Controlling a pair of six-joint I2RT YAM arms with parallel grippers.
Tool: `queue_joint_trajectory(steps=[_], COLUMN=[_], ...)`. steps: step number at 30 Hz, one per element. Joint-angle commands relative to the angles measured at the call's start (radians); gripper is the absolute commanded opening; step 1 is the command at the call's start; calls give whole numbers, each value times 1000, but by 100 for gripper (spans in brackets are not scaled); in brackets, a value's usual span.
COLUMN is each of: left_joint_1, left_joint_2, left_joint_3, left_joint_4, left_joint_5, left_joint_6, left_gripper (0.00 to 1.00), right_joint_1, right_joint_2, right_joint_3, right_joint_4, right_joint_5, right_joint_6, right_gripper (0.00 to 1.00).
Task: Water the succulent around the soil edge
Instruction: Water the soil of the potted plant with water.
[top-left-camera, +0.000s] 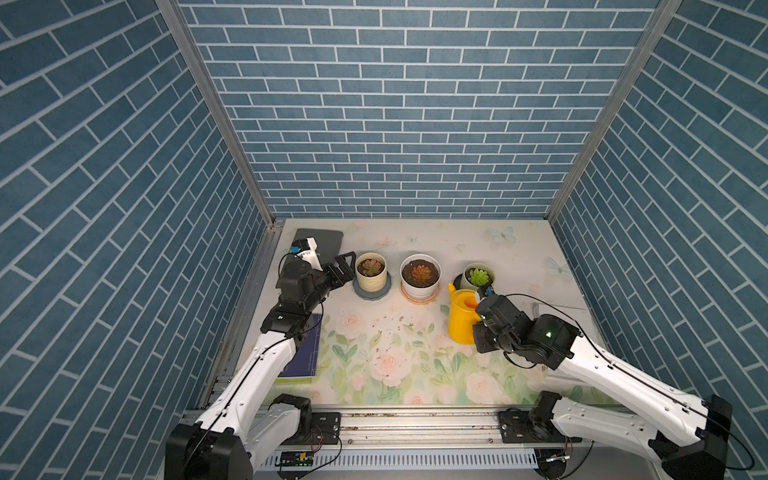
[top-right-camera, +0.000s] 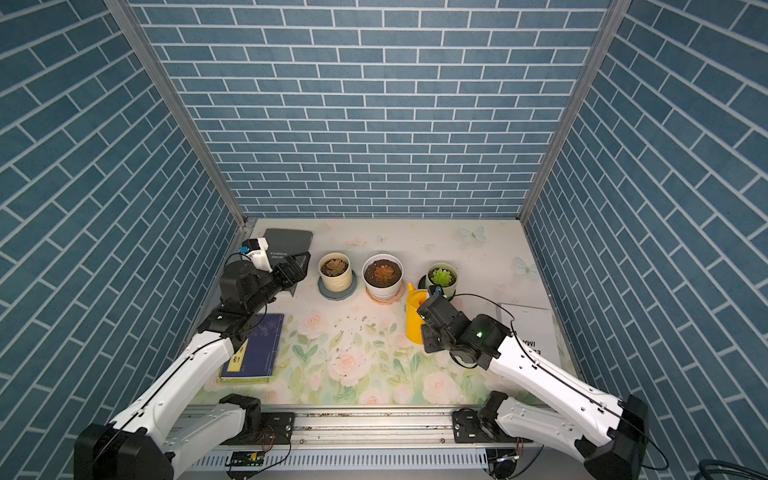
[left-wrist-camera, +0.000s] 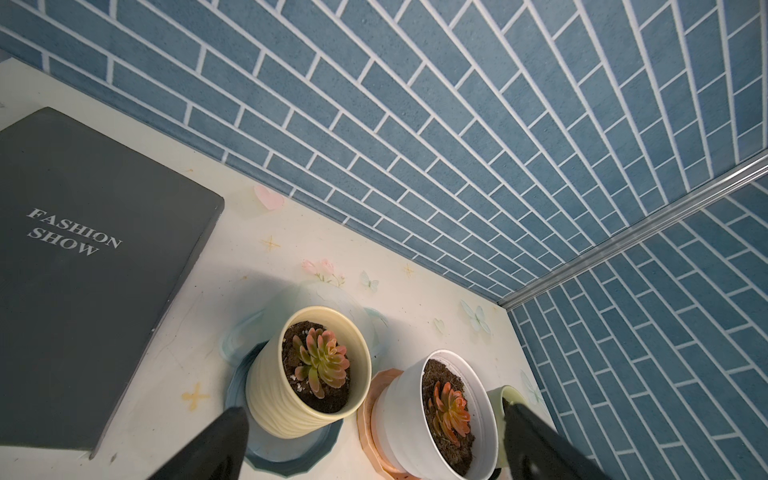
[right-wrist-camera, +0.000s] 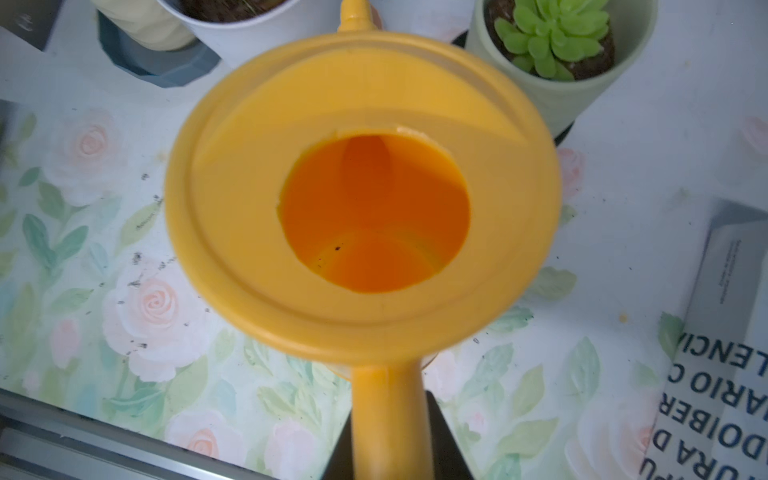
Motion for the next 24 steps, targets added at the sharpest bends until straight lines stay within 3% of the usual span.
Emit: queue_joint_trajectory(steps=[1,24], left_joint_1=[-3,-4], left_joint_2=[3,7], left_joint_3=[-10,-18], left_joint_4=[16,27], left_joint_5=[12,19], left_joint_6=[2,-5], left_gripper=[100,100], right_joint_1=[-39,-245], right_joint_2=[-39,-146], right_joint_3=[-18,-107], right_joint_4=[-26,72], right_joint_5=[48,-172], right_joint_6=[56,-65], right_gripper=[0,0])
